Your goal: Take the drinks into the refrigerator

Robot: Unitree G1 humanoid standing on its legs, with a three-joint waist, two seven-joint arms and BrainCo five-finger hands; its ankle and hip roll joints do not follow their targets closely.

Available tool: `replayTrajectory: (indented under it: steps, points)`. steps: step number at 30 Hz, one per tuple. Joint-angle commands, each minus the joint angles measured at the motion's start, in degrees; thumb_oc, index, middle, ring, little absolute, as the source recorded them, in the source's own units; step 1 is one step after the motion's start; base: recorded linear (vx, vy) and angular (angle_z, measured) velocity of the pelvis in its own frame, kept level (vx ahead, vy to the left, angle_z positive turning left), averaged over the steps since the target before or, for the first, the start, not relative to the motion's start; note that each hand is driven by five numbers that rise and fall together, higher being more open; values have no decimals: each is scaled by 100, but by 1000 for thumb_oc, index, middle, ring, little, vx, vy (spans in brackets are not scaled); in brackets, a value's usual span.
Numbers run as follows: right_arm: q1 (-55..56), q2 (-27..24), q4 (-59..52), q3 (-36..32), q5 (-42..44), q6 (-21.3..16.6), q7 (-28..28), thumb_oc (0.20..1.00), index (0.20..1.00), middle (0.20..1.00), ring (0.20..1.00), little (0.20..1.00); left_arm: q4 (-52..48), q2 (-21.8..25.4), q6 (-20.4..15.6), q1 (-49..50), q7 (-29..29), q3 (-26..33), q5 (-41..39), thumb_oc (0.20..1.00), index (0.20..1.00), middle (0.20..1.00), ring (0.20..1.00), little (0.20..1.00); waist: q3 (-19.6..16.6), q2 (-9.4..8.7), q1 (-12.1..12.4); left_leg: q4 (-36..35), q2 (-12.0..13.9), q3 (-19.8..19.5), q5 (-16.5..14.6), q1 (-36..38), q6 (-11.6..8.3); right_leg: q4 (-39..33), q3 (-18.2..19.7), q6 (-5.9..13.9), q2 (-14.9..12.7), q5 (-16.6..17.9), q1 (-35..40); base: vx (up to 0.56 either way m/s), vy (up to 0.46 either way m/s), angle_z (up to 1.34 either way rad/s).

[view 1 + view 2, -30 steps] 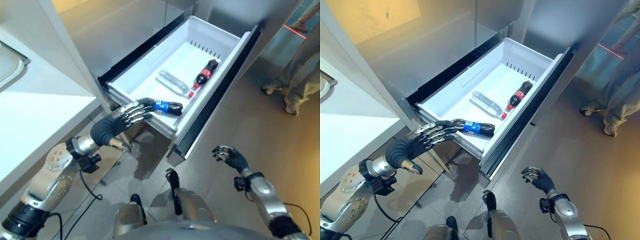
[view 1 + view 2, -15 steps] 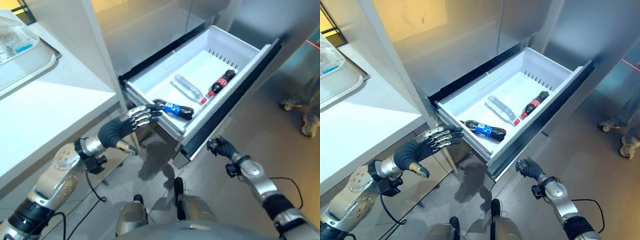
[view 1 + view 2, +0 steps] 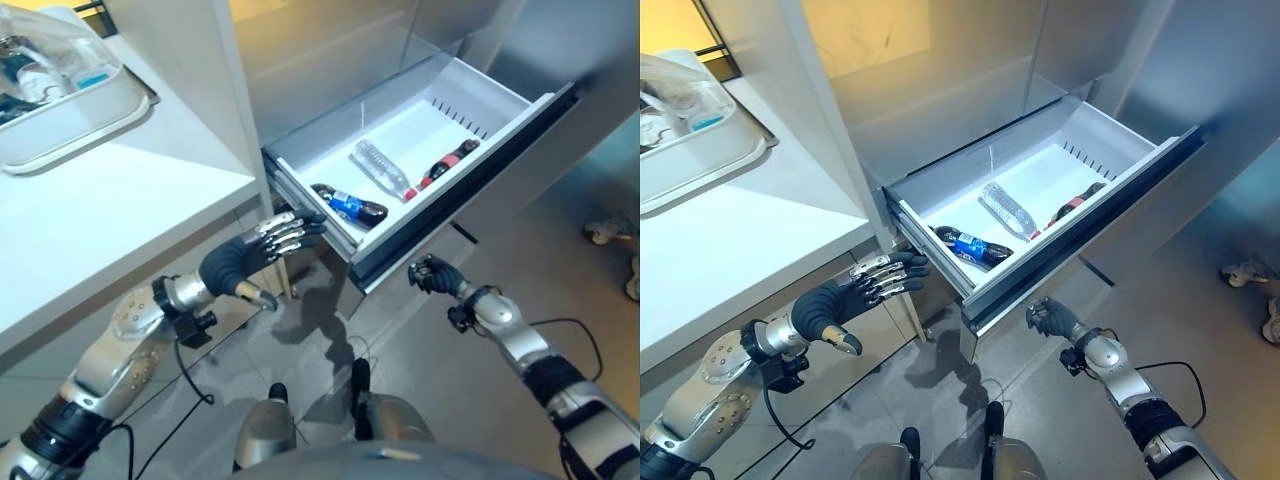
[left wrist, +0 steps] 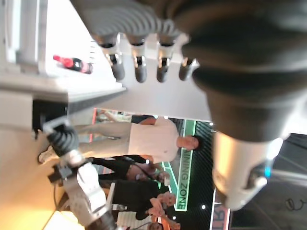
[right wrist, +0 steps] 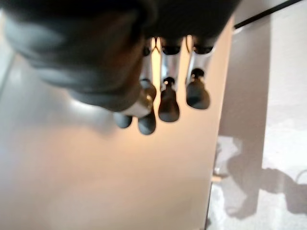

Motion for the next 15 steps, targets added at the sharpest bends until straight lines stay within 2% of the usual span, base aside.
replayTrajectory:
  steps: [1,9,15]
  points:
    - [-1210,305,-97,235,-122,-383,20,200,200,200,200,200,-407,-35,-285,-170,51,-201,-128,1000,1000,1000,1000,1000,-62,-7,358,-73,-283,-300,-311,70,305,876,-67,500,-228,-588,-98,-7,-11,12]
    - [-1695,643,377,524,-155,-295,-12,200,200,200,200,200,-507,-41,-253,-151,108,-235,-134,1000,1000,1000,1000,1000,-23,40,549,-156,-306,-490,-221,45,291,901,-260,472,-292,-606,-80,-1,-7,17]
    - [-1580,611,322,421,-46,-302,-62,200,200,200,200,200,-532,-25,-234,-99,135,-189,-91,1000,1000,1000,1000,1000,-4,66,623,-289,-313,-642,-104,36,265,864,-413,453,-312,-620,-52,-6,-4,19]
